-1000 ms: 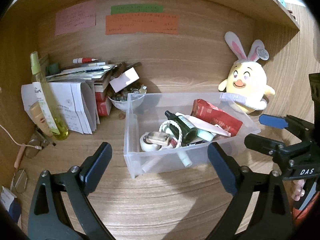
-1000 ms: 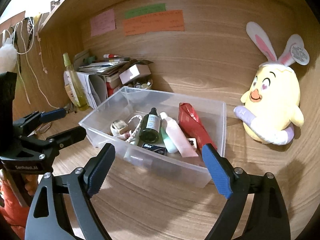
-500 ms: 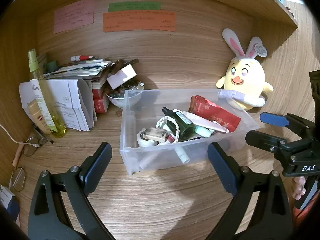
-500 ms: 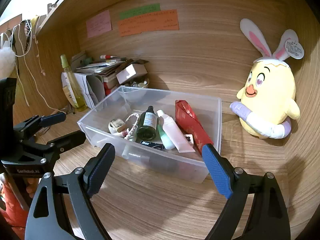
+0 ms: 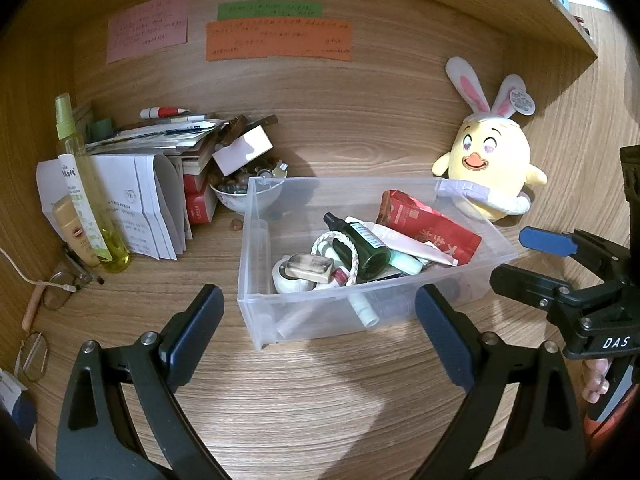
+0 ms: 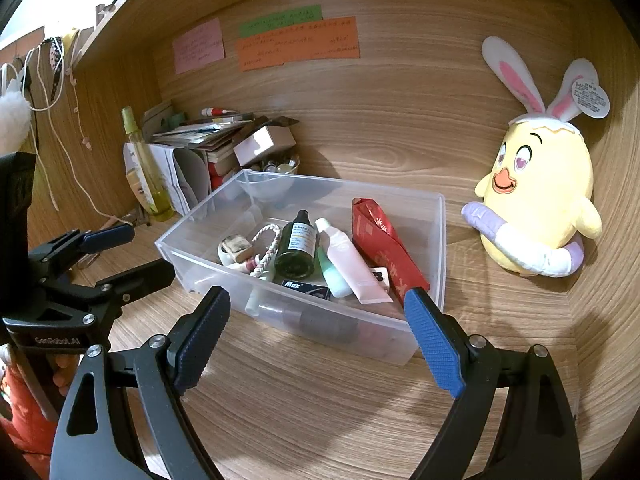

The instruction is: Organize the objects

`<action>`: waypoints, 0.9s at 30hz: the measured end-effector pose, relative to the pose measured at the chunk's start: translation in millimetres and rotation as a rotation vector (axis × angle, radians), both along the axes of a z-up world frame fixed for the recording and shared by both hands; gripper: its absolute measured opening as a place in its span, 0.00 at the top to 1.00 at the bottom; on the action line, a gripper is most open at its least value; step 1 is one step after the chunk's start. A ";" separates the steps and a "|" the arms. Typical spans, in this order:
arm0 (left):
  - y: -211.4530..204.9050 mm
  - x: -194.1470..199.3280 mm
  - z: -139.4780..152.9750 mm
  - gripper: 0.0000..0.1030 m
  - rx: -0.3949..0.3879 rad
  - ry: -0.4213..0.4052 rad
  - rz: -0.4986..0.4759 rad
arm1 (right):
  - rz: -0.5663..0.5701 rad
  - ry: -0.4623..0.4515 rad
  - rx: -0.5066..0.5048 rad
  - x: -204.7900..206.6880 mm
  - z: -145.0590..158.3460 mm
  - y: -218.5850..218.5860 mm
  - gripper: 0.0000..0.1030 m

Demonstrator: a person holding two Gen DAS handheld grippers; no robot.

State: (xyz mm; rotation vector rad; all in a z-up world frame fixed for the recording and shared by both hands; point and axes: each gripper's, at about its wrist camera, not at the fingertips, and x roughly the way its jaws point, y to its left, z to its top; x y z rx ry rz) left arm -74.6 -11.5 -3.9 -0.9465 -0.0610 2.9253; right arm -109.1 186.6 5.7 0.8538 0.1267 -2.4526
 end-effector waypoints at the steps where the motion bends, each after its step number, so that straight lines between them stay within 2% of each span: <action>1: 0.6 0.2 -0.2 0.05 0.000 -0.001 -0.001 | -0.001 0.000 0.000 0.1 0.1 -0.1 0.15; 27: 3.6 4.4 2.2 0.05 -0.001 0.014 -0.024 | 0.002 0.003 0.005 0.6 1.2 -2.7 0.15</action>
